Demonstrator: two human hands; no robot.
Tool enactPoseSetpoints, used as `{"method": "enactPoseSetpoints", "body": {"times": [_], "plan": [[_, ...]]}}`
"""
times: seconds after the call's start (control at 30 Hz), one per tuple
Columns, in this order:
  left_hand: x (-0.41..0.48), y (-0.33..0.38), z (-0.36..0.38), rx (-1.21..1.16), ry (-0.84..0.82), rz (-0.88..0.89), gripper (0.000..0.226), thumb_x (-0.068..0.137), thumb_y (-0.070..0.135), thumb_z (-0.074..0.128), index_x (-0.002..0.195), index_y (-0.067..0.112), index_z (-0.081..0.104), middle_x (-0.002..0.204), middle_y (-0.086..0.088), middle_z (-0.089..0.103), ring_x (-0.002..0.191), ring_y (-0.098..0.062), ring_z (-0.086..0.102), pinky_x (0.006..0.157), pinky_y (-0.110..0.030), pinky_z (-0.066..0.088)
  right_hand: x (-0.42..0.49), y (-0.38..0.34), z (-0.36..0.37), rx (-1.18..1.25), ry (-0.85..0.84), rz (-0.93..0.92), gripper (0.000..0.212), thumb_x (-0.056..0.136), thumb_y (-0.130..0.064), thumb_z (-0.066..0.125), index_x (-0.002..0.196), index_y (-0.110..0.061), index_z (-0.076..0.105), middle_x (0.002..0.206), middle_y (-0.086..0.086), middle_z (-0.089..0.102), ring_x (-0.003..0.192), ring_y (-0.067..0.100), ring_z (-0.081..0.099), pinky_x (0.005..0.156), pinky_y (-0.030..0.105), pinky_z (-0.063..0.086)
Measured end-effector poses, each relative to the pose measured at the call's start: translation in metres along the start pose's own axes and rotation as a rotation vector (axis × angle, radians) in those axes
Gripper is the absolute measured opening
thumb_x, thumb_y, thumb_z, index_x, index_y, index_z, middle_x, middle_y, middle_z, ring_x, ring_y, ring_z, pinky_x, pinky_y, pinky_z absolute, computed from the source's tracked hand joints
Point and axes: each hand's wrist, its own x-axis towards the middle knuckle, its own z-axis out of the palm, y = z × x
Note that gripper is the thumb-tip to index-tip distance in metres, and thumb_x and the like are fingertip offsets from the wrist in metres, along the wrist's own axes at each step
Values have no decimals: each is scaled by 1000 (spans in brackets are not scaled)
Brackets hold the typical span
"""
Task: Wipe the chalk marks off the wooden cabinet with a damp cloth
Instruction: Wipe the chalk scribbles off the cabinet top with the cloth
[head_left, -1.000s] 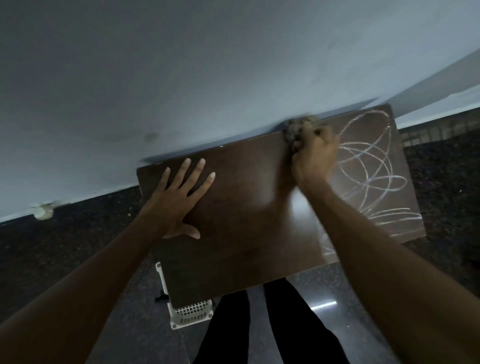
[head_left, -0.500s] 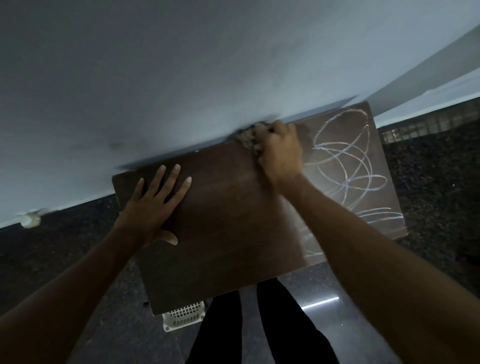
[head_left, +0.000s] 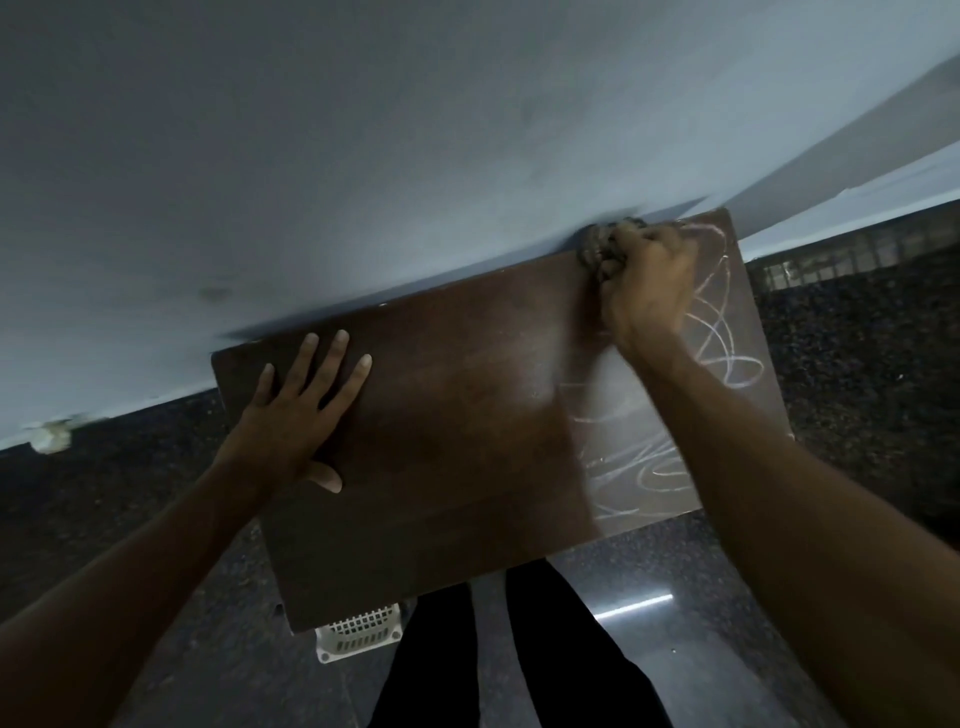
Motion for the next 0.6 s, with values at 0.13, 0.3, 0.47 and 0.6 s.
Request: {"method": "enactPoseSetpoints", "body": {"times": [0.13, 0.3, 0.47, 0.6], "plan": [[0, 2, -2, 4, 14, -9, 174, 30, 66, 91, 159, 27, -17, 169, -11, -18, 146, -28, -39, 108, -72, 30, -53, -67, 14, 64, -120, -178, 54, 72, -3, 68, 124, -16, 64, 122, 15, 59, 108, 37, 48, 84, 42, 49], [-1, 7, -4, -6, 9, -15, 175, 22, 61, 95, 161, 23, -5, 170, -15, -2, 154, -38, -13, 104, -72, 36, -121, -113, 27, 64, -272, -440, 46, 79, -14, 74, 124, -18, 61, 129, 10, 54, 110, 29, 46, 89, 40, 47], [-1, 11, -8, -37, -20, -37, 175, 23, 56, 97, 162, 22, -4, 170, -14, -9, 154, -42, 1, 105, -71, 36, -172, -85, 26, 121, -358, -579, 51, 71, -11, 75, 121, -18, 64, 124, 10, 57, 106, 30, 48, 87, 43, 48], [-2, 18, -12, -51, -80, -106, 173, 31, 52, 97, 161, 19, -11, 167, -11, -23, 154, -40, -11, 111, -67, 32, -179, -42, 25, 103, -342, -677, 49, 69, -13, 51, 114, -17, 67, 117, 11, 61, 96, 33, 54, 73, 41, 53]]}}
